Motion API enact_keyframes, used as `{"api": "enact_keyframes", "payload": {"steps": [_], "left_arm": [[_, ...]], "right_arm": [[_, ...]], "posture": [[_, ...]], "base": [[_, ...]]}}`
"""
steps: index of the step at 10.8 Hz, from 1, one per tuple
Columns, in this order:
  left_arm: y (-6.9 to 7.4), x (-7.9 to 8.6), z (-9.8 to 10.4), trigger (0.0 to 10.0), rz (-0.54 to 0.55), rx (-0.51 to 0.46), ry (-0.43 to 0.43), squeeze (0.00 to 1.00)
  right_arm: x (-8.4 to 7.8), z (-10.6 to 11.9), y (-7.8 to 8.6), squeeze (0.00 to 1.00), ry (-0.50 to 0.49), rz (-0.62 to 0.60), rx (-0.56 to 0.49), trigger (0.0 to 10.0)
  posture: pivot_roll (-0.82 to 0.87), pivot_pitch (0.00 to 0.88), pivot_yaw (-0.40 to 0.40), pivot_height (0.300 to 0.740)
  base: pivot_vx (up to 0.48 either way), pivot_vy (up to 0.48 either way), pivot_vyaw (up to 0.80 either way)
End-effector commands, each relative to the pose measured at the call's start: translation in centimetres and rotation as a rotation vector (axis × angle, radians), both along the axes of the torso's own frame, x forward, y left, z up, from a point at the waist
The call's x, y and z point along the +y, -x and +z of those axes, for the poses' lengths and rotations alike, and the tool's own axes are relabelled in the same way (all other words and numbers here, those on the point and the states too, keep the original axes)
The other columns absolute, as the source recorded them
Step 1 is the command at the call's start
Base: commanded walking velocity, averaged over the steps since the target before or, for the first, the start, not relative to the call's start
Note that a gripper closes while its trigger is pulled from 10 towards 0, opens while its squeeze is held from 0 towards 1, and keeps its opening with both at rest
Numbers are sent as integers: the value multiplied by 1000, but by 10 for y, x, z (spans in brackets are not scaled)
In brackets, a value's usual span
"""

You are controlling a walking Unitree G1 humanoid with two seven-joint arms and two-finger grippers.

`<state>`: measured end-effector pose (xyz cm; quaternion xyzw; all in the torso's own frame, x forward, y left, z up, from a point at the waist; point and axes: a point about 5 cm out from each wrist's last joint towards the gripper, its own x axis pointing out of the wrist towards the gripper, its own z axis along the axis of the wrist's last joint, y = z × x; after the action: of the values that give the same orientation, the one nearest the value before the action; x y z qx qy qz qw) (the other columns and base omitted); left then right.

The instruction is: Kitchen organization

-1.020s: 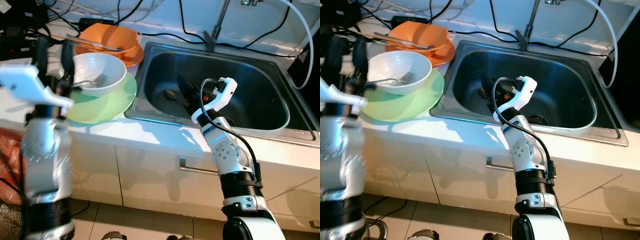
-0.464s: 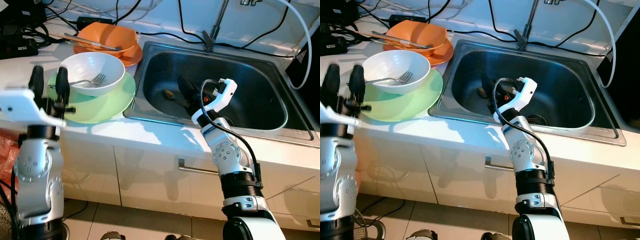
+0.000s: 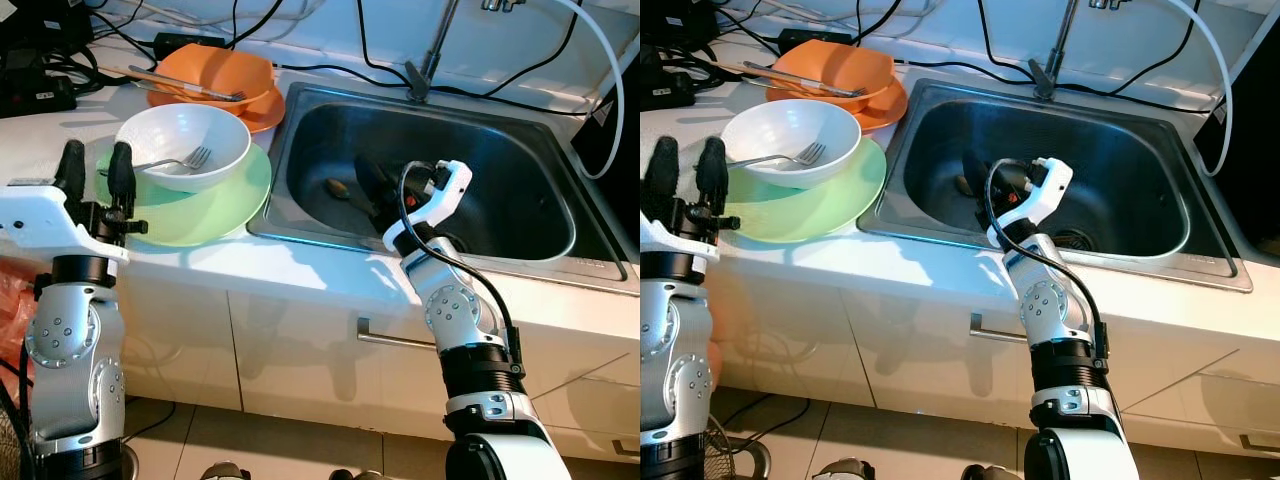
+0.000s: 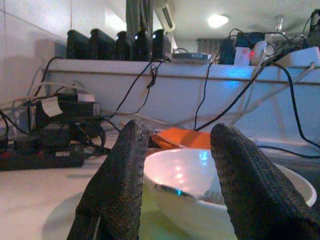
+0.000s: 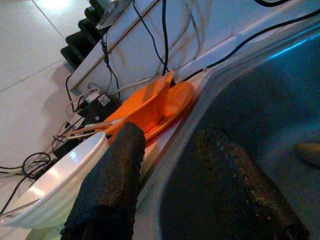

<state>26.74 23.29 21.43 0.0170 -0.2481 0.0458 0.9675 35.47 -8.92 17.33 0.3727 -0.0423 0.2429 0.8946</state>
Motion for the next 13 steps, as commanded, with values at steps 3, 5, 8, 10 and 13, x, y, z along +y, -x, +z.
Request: {"api": "enact_keyframes", "payload": {"steps": [3, 5, 8, 10, 13], "left_arm": [[-6, 0, -8, 10000, 1, 46, 19, 0], [-14, -4, -9, 10000, -23, 54, 26, 0], [-23, -11, -9, 9843, -51, 58, 29, 0], [-25, -14, -9, 0, -60, 59, 30, 0], [-25, -15, -10, 0, -63, 58, 31, 0]], "right_arm": [[-7, -4, 2, 0, 7, -14, 8, 10000], [-7, -4, 2, 0, 6, -18, 7, 10000], [-9, -3, 1, 0, 6, -29, 9, 10000], [-9, -4, 1, 0, 7, -31, 11, 10000], [-9, -4, 1, 0, 8, -32, 14, 10000]], "posture": [[161, 100, -118, 740], [157, 99, -116, 740], [148, 96, -112, 740], [148, 96, -112, 740], [149, 95, -114, 740]], "base": [[0, 0, 0], [0, 0, 0], [0, 0, 0], [0, 0, 0], [0, 0, 0]]}}
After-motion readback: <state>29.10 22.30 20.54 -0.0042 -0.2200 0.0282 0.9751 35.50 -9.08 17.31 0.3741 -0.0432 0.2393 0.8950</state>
